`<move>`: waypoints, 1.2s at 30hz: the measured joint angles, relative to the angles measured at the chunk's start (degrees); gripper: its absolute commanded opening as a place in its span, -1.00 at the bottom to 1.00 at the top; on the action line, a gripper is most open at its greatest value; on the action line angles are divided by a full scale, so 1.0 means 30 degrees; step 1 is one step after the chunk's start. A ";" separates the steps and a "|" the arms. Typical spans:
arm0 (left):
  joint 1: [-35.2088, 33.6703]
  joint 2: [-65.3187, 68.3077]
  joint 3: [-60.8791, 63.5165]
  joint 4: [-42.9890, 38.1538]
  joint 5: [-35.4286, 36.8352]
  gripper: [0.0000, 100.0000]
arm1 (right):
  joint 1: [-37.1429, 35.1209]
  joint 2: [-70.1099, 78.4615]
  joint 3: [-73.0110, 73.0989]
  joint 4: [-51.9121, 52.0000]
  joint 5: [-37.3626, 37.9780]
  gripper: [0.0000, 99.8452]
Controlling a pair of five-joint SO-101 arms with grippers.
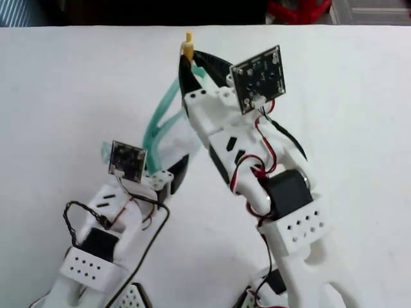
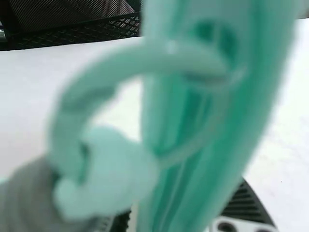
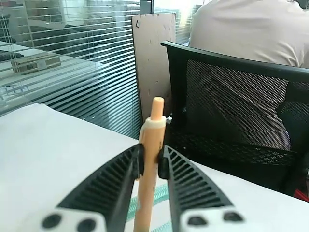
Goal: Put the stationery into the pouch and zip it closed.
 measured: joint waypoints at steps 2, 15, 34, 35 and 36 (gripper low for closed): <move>0.0000 0.0000 0.0000 0.0000 0.0000 -0.54 | 0.0000 0.0000 0.0000 0.0381 0.0000 -0.96; -0.0029 0.0000 0.0000 0.0000 0.0000 -0.54 | 0.0029 0.0000 -0.0322 0.3458 0.0410 -0.56; -0.0029 0.0000 0.0000 0.0000 0.0000 -0.54 | -0.4659 0.3018 -0.8264 1.1194 0.8967 -0.69; -0.0029 0.0000 0.0000 0.0000 0.0000 -0.54 | -0.4571 0.3429 -0.9319 1.1399 0.8967 -0.70; -0.0029 0.0000 0.0000 0.0000 0.0000 -0.54 | -0.4454 0.3897 -1.0491 1.1604 0.8967 -0.70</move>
